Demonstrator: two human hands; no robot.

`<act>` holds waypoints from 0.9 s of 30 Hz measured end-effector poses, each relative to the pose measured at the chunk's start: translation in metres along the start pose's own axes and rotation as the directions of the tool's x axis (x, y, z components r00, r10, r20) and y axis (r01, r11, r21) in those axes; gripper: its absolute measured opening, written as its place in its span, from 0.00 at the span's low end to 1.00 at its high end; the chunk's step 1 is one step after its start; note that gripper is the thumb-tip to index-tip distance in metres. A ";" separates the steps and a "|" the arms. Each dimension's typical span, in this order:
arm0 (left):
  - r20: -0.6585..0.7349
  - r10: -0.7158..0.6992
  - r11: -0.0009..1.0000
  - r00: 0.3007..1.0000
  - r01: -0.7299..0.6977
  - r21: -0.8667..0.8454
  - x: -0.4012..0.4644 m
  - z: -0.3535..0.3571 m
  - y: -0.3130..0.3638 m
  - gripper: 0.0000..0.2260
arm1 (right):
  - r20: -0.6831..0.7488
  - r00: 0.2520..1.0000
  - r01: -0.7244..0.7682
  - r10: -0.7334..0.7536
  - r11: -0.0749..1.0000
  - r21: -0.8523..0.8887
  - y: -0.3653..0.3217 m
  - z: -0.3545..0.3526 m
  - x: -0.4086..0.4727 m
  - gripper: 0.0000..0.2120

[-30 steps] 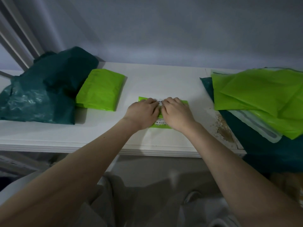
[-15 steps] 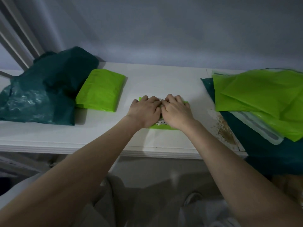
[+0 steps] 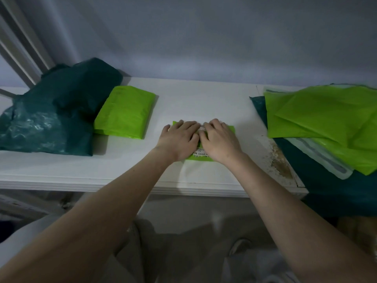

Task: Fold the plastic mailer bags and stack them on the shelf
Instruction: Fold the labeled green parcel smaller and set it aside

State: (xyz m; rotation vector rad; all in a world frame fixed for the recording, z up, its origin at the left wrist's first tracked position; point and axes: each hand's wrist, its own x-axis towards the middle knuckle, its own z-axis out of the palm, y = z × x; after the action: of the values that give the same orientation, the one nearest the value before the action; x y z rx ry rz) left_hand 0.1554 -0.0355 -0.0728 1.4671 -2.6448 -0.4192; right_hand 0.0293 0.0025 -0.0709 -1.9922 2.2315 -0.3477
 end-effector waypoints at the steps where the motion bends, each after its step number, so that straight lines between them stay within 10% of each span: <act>1: -0.006 0.003 1.000 1.000 -0.003 -0.007 -0.001 0.001 -0.001 0.21 | -0.010 1.000 -0.012 0.012 1.000 0.021 0.000 0.001 -0.001 0.17; 20: 0.137 -0.098 0.923 0.986 0.141 -0.357 -0.003 -0.009 -0.007 0.30 | 0.181 0.977 -0.121 0.111 0.992 0.046 0.024 -0.005 -0.014 0.29; 27: -0.058 -0.014 0.862 0.998 -0.017 -0.506 -0.011 -0.019 -0.026 0.18 | -0.055 0.995 0.079 -0.084 0.993 -0.089 0.013 -0.019 -0.022 0.24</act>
State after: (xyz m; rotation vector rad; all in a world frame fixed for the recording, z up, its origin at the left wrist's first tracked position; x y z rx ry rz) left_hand 0.1864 -0.0429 -0.0610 1.2748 -2.2368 -0.9676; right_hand 0.0148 0.0269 -0.0569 -2.1492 2.2406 -0.3267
